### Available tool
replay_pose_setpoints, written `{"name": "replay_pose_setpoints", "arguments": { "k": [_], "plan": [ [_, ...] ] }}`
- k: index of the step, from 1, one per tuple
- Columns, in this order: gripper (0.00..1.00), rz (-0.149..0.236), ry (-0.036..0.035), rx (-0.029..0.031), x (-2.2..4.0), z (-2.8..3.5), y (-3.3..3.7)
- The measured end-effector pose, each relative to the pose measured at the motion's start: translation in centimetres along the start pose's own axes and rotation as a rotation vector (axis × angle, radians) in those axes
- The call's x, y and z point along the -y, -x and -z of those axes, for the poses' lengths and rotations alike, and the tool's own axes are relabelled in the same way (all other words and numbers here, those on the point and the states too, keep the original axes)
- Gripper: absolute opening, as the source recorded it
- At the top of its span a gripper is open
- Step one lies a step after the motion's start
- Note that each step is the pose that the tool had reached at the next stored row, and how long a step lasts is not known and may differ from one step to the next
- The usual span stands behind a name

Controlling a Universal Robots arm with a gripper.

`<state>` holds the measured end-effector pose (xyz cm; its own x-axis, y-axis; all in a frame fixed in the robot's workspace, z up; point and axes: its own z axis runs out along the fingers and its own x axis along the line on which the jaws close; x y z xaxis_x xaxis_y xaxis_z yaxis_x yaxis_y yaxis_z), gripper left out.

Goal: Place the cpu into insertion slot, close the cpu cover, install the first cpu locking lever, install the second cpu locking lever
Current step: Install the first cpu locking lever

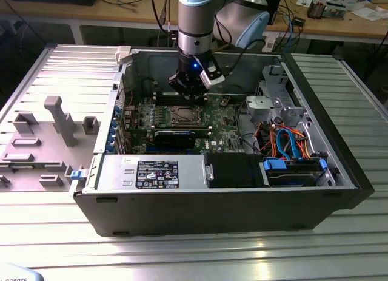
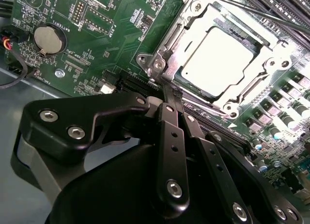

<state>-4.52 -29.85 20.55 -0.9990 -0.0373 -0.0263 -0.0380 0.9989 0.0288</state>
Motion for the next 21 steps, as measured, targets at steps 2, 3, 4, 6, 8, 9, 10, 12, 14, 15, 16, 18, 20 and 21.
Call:
{"name": "replay_pose_setpoints", "arguments": {
  "k": [2,3,4,6,8,9,10,12,14,15,16,18,20,21],
  "plan": [
    [0.11,0.000,-0.0004,0.0000,0.00,0.16,0.00],
    [0.11,0.000,-0.0007,-0.0001,0.00,0.16,0.00],
    [0.11,0.000,-0.0010,-0.0003,0.00,0.15,0.01],
    [0.11,0.000,-0.0021,-0.0003,0.01,0.06,0.06],
    [0.11,0.000,-0.0039,-0.0004,0.01,-0.01,0.10],
    [0.11,0.000,-0.0049,-0.0005,0.01,-0.03,0.12],
    [0.11,0.000,-0.0063,-0.0005,0.01,-0.04,0.13],
    [0.11,0.000,-0.0119,-0.0006,0.01,-0.10,0.15],
    [0.11,0.000,-0.0149,-0.0008,0.02,-0.15,0.15],
    [0.11,0.000,-0.0158,-0.0009,0.02,-0.23,0.15],
    [0.11,0.000,-0.0151,-0.0006,0.01,-0.30,0.15],
    [0.11,0.000,-0.0156,-0.0009,0.01,-0.35,0.15],
    [0.11,0.000,-0.0144,-0.0010,0.00,-0.37,0.15],
    [0.11,0.000,-0.0110,-0.0006,-0.02,-0.38,0.14]
  ]
}}
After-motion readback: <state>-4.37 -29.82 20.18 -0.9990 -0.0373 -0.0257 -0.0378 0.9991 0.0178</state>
